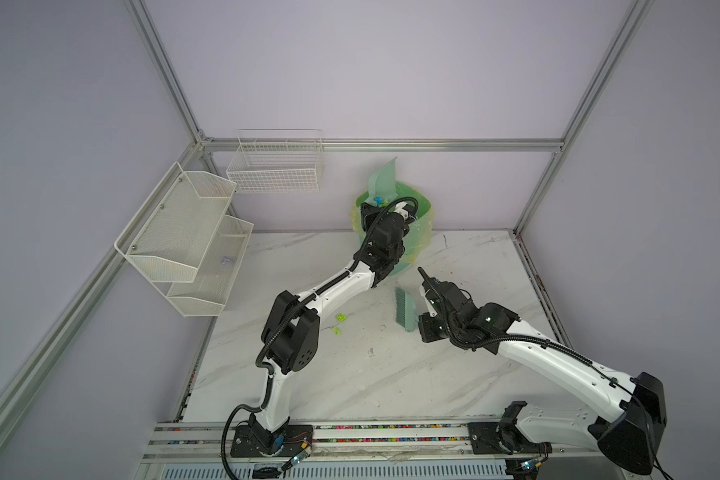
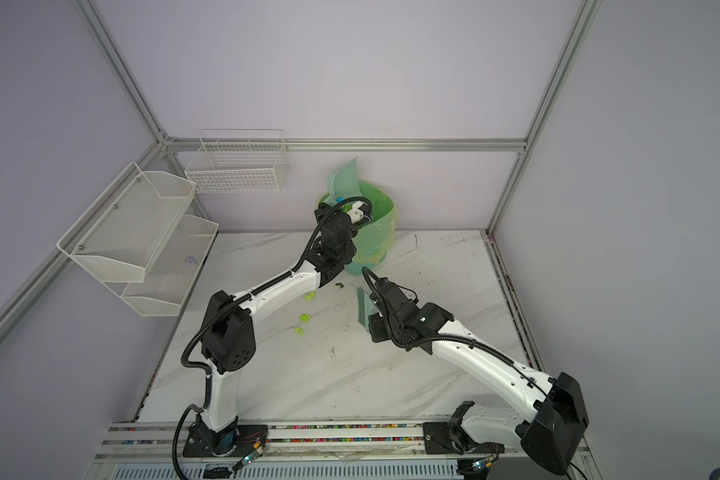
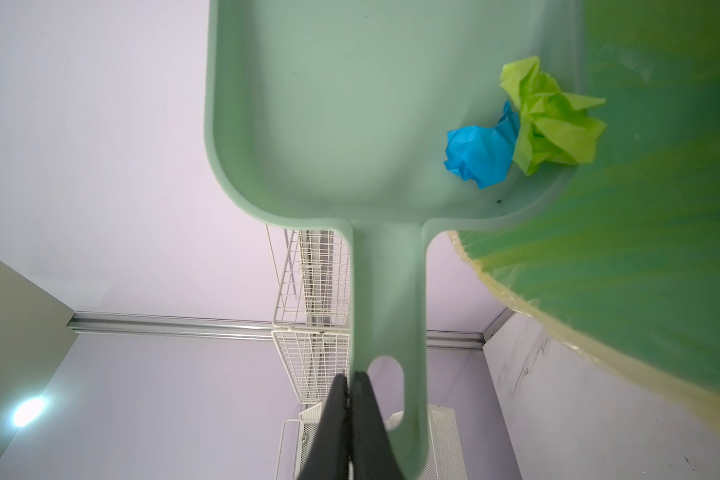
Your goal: Sweep away the paper scraps from the table
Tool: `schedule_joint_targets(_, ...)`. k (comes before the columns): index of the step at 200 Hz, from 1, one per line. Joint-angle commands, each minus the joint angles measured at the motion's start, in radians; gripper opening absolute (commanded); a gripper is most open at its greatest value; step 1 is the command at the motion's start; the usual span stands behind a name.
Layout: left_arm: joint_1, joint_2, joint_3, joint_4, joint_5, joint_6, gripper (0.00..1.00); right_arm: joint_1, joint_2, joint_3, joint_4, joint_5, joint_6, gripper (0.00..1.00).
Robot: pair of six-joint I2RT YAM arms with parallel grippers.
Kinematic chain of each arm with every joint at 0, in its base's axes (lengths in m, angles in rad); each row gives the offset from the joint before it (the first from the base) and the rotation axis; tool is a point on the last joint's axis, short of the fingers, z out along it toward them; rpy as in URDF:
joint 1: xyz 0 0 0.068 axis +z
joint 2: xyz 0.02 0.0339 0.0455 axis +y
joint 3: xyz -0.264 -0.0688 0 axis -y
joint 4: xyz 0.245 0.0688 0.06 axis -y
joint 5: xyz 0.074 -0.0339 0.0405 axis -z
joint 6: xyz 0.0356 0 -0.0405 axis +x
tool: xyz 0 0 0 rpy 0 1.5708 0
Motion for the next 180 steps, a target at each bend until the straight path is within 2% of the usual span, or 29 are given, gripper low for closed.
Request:
schedule_joint_targets(1,-0.006,-0.077,-0.037,0.059,-0.003,0.019,0.00,-0.003,-0.020,-0.010,0.017,0.018,0.009,0.00)
schedule_joint_targets(48,-0.026,-0.110,-0.151,0.018,0.030,-0.003,0.00,-0.004,-0.027,-0.012,0.020,0.015,0.010,0.00)
schedule_joint_targets(84,-0.025,-0.125,-0.128,-0.045,0.017,-0.091,0.00,-0.004,-0.029,-0.010,0.023,0.014,0.012,0.00)
schedule_joint_targets(122,-0.024,-0.134,-0.018,-0.241,0.008,-0.273,0.00,-0.004,-0.030,-0.006,0.026,0.018,0.013,0.00)
schedule_joint_targets(151,-0.022,-0.163,-0.006,-0.313,0.004,-0.375,0.00,-0.004,-0.036,-0.002,0.035,0.009,0.017,0.00)
schedule_joint_targets(172,-0.022,-0.187,0.035,-0.439,0.025,-0.498,0.00,-0.004,-0.039,0.000,0.041,0.015,0.021,0.00)
schedule_joint_targets(180,-0.021,-0.194,0.045,-0.460,0.033,-0.511,0.00,-0.004,-0.035,0.001,0.041,0.017,0.021,0.00)
